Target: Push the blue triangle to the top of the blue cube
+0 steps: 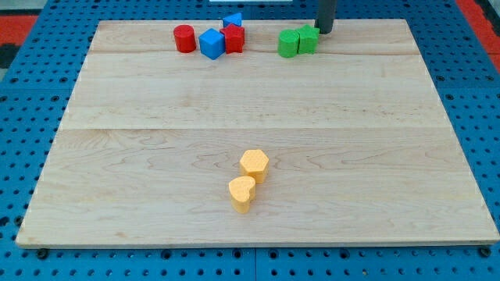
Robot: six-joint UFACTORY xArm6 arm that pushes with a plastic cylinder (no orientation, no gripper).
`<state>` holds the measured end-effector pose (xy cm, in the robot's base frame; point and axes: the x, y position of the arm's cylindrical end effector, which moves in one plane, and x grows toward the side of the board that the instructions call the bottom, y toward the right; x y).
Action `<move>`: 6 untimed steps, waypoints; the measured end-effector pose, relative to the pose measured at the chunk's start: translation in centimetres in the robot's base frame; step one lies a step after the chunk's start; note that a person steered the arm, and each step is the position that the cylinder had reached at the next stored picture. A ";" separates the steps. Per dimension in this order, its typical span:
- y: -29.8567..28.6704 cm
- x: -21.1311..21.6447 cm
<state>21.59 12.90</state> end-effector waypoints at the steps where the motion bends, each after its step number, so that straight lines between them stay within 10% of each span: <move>1: 0.0 -0.3; 4: -3.7 -2.3; 6: -17.6 -1.3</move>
